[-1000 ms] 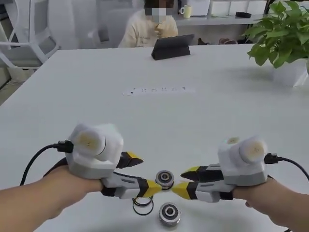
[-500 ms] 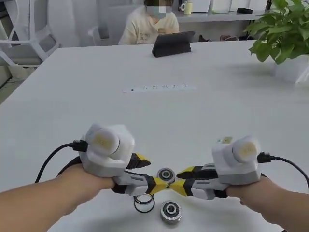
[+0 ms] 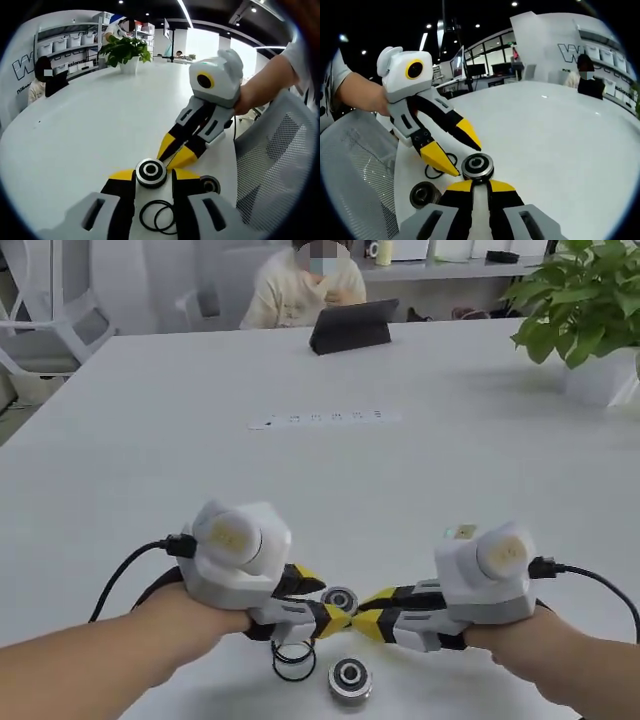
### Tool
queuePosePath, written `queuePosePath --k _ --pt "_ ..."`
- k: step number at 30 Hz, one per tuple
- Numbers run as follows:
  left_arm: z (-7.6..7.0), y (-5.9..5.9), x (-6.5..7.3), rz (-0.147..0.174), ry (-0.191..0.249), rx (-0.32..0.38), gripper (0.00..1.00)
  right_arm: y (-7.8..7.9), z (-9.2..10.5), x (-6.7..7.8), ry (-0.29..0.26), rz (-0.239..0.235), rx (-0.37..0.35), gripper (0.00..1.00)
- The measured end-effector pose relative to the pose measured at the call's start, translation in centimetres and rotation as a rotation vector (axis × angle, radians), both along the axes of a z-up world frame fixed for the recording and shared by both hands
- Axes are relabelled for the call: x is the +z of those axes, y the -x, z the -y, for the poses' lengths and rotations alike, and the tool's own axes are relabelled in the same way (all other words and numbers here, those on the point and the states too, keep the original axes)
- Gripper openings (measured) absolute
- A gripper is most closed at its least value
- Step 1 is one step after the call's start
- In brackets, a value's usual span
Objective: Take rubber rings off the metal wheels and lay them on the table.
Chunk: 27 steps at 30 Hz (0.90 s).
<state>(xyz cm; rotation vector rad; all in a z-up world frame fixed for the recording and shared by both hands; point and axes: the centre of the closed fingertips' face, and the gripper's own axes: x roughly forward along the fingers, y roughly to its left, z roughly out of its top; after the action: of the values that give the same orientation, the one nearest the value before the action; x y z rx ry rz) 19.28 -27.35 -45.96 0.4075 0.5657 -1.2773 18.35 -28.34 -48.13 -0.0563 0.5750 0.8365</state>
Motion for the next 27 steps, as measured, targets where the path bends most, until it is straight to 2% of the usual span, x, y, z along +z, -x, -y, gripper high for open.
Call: queuePosePath --k 6,10,18,24,27 --pt "0.1 -0.04 -0.15 -0.002 -0.003 -0.004 0.16 -0.01 0.1 0.01 -0.002 -0.001 -0.005 0.05" --pt "0.26 -0.19 -0.19 0.023 -0.01 -0.009 0.12 -0.07 0.1 -0.01 -0.003 -0.001 -0.006 0.05" --pt "0.42 -0.5 -0.24 0.035 -0.007 -0.002 0.09 -0.14 0.15 -0.1 -0.003 -0.008 -0.009 0.02" --pt "0.38 -0.69 -0.22 0.048 -0.013 -0.002 0.07 -0.3 0.35 -0.09 -0.033 -0.032 -0.041 0.0" --pt "0.4 -0.68 -0.2 0.053 -0.012 0.005 0.07 -0.49 0.52 -0.1 -0.073 -0.064 -0.081 0.0"
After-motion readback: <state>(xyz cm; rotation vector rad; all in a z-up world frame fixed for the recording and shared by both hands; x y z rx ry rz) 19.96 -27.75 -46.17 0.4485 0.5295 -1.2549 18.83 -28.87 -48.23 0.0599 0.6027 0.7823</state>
